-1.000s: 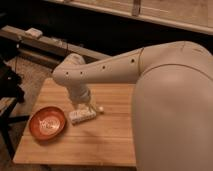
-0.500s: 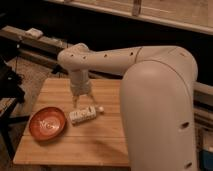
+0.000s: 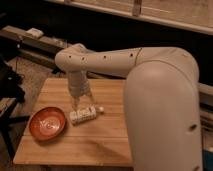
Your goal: Place the bottle in the ceramic bowl
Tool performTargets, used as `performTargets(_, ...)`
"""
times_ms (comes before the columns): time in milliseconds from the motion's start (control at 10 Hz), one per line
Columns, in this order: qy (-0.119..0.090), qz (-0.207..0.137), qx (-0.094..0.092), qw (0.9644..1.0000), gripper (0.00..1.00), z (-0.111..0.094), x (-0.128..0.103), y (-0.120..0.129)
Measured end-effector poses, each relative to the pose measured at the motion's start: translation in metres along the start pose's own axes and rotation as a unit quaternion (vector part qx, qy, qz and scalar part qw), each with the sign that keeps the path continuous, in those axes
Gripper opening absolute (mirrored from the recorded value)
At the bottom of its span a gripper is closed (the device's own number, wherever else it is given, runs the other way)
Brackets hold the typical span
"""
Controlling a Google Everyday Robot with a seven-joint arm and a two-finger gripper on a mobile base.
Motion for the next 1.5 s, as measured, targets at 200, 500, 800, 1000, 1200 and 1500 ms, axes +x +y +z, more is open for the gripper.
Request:
performTargets(200, -0.038, -0.012, 0.017, 0.9991, 0.65, 0.003, 0.003, 0.003)
performTargets(500, -0.054, -0.025, 0.026, 0.9979, 0.65, 0.014, 0.002, 0.003)
performTargets(800, -0.053, -0.027, 0.025, 0.9979, 0.65, 0.014, 0.001, 0.005)
performTargets(1000, -0.054, -0.026, 0.024, 0.9979, 0.65, 0.014, 0.001, 0.005)
performTargets(1200, -0.076, -0.046, 0.007, 0.9960, 0.65, 0.018, -0.003, 0.010)
performTargets(1500, -0.197, -0.123, -0.037, 0.9718, 0.65, 0.028, -0.010, 0.013)
